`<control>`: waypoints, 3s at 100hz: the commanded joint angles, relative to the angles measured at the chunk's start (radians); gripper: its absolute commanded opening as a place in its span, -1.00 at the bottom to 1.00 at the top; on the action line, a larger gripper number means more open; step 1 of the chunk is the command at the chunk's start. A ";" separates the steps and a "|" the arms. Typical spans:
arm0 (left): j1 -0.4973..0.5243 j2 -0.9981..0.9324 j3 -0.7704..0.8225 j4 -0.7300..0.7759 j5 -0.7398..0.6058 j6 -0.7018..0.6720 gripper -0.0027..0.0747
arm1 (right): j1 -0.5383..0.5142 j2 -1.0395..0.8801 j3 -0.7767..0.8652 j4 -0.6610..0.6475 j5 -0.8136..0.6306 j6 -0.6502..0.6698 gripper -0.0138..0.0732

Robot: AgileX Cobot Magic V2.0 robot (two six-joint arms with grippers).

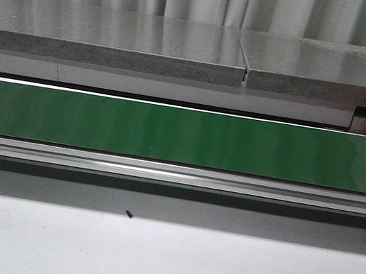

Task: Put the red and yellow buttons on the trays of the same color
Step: 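Lower the yellow button onto the green belt and open left gripper, then grasp a second yellow button from the cluster with the left gripper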

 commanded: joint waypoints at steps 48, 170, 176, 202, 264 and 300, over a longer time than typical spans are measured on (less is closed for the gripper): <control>-0.188 0.177 -0.112 -0.035 -0.061 0.000 -0.43 | -0.007 -0.021 -0.014 -0.004 -0.086 -0.002 -0.83; -0.032 -0.020 -0.110 -0.028 0.060 0.017 0.54 | -0.007 -0.021 -0.014 -0.004 -0.086 -0.002 -0.83; 0.010 -0.018 -0.110 -0.028 0.080 0.017 0.54 | -0.007 -0.021 -0.014 -0.004 -0.086 -0.002 -0.83; 0.162 0.048 -0.110 -0.028 0.115 0.039 0.54 | -0.007 -0.021 -0.014 -0.004 -0.086 -0.002 -0.83; 0.303 0.354 -0.182 -0.034 0.037 0.092 0.54 | -0.007 -0.021 -0.014 -0.004 -0.086 -0.002 -0.83; 0.303 0.543 -0.339 -0.052 0.037 0.124 0.52 | -0.007 -0.021 -0.014 -0.004 -0.086 -0.002 -0.83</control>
